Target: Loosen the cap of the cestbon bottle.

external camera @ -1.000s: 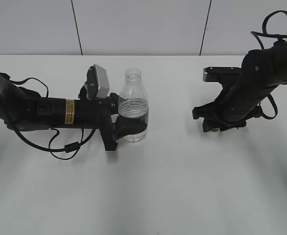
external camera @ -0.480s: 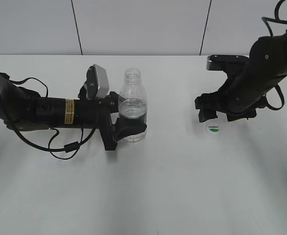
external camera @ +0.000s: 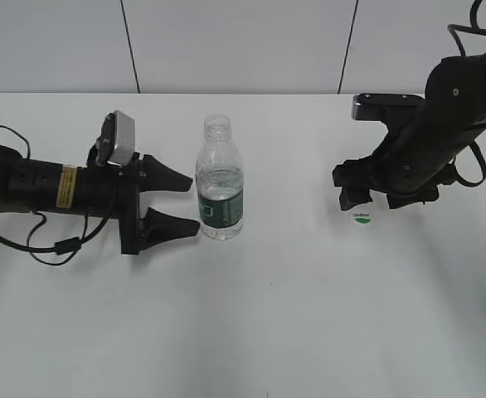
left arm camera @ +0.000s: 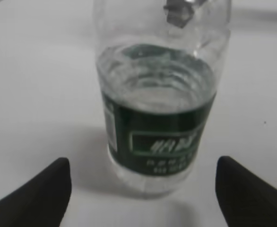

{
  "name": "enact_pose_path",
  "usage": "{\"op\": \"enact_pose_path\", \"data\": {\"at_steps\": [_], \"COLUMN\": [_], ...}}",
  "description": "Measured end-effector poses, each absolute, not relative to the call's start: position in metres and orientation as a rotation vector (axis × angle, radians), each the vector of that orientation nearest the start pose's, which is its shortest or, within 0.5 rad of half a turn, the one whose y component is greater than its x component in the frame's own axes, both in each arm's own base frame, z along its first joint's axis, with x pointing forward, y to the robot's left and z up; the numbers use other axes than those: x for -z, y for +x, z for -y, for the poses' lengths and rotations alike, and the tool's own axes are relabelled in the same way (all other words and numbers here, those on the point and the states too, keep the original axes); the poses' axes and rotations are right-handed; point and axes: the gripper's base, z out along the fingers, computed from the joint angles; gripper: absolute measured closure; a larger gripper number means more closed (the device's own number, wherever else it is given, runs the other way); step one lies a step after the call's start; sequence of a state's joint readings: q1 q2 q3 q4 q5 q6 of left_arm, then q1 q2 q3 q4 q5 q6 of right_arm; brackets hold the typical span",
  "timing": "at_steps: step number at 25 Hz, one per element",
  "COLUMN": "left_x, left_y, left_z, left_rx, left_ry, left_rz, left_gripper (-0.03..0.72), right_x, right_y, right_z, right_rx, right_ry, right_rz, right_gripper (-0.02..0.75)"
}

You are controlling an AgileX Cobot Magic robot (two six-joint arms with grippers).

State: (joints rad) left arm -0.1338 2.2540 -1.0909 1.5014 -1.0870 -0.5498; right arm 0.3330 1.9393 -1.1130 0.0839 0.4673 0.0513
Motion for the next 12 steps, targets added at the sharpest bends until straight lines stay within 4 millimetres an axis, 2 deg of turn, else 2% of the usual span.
{"op": "enact_pose_path", "data": {"at_steps": [3, 6, 12], "left_x": [-0.073, -0.086, -0.138], "left_y": [0.359, 0.366, 0.388], "left_z": [0.108, 0.09, 0.059], "left_rx": [0.897, 0.782, 0.225], "left_ry": [1.356, 1.353, 1.296], "left_rz": [-1.632, -1.686, -1.832], "left_gripper": [0.127, 0.13, 0.163], "right_x": [-0.135, -0.135, -0.135], "right_y": [0.349, 0.349, 0.349], "right_z": [-0.124, -0.124, -0.124], "right_rx": [-0.168, -0.168, -0.168], "right_ry": [-0.298, -0.298, -0.298], "right_rz": [-2.775, -2.776, -2.776], "right_gripper": [0.148, 0.148, 0.148]}}
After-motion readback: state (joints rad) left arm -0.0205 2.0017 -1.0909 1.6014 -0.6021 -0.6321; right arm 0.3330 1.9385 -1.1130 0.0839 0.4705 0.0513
